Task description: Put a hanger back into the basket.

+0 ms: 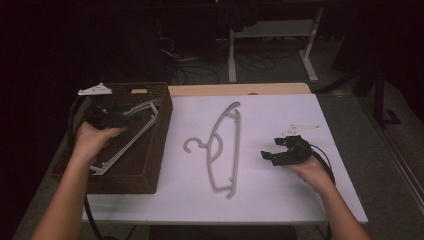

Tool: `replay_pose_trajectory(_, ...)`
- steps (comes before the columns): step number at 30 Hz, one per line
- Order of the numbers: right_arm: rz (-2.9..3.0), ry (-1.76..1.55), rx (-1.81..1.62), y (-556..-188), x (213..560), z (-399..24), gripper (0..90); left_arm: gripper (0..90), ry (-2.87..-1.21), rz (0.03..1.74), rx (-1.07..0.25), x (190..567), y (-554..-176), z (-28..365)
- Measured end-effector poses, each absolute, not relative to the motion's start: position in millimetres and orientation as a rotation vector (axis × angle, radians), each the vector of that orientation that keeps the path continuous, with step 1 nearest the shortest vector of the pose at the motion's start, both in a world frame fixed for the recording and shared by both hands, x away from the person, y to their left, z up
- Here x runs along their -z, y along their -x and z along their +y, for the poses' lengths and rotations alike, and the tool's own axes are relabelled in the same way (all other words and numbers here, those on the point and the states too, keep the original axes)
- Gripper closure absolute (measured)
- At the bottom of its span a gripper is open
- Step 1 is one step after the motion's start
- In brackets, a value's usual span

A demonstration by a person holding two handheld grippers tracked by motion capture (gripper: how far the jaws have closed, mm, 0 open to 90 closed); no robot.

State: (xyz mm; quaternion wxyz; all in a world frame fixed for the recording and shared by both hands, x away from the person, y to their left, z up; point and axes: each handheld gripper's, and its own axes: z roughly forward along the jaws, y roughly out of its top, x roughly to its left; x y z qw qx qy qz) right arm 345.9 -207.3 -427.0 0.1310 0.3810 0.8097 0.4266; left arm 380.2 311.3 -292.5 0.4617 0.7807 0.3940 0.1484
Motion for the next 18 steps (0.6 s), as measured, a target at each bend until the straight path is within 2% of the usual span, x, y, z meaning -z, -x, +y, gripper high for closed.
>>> replay_pose_trajectory(13, 2.349, -1.095, -1.253, -346.8, 422.6, -207.2, 23.4, 14.9, -1.926, 0.827, -0.241, 300.6, -374.1, 202.4)
replay_pose_trajectory(18, 2.358, -1.086, -1.26, -346.6, 420.7, -205.7, 29.6, 13.6, -1.924, 0.806, -0.227, 314.6, -367.7, 171.9)
